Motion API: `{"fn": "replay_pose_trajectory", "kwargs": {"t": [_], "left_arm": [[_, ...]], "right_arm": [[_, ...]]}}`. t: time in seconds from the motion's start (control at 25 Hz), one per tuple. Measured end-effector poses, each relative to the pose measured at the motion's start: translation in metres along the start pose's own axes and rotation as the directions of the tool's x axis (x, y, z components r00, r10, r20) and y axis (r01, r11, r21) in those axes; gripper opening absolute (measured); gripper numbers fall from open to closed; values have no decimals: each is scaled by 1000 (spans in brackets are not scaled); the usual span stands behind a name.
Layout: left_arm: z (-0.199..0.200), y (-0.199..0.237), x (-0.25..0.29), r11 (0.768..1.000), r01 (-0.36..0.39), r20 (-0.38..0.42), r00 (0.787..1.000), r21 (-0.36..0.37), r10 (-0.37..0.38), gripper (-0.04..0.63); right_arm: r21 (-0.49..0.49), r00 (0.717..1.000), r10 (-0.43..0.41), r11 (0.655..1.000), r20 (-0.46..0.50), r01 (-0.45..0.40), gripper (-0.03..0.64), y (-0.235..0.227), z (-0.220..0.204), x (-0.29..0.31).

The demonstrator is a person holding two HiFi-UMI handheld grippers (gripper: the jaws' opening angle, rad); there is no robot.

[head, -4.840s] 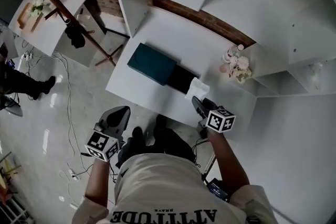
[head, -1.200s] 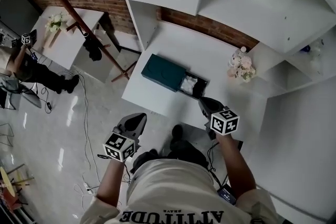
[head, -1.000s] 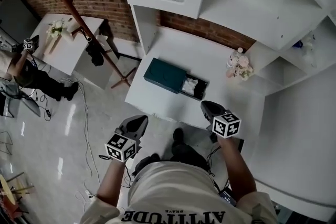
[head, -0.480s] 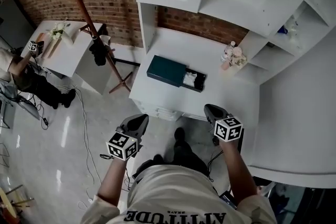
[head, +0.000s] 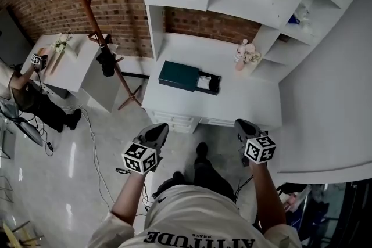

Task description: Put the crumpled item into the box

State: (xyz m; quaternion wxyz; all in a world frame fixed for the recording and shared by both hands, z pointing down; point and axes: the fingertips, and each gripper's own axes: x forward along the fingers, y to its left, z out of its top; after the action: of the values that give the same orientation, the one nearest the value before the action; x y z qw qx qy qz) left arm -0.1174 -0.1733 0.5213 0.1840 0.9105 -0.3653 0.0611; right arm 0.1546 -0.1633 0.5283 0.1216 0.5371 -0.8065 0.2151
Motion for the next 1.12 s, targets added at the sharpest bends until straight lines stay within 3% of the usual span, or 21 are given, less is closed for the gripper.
{"fn": "replay_pose_trajectory", "kwargs": {"t": [0.4,0.6,0.88,1.12], "left_arm": [[4,-49,16,999,28,4,1000,28,-28,26],[4,-67,22,999,-6,10,1000,32,6,26],[4,-100,23,993,-31,14,999,113,30,26],[6,-111,19,993,-62,27,998,105,59,26]], "right_arm": [[-13,999,-44,999,27,44,38,-25,-12,-56],[-38,999,-17,999,39,18,38,-40,-8,-70],[-82,996,17,997,86,-10,38,-61,2,-93],[-93,993,51,995,105,-41,37,-72,4,-103]]}}
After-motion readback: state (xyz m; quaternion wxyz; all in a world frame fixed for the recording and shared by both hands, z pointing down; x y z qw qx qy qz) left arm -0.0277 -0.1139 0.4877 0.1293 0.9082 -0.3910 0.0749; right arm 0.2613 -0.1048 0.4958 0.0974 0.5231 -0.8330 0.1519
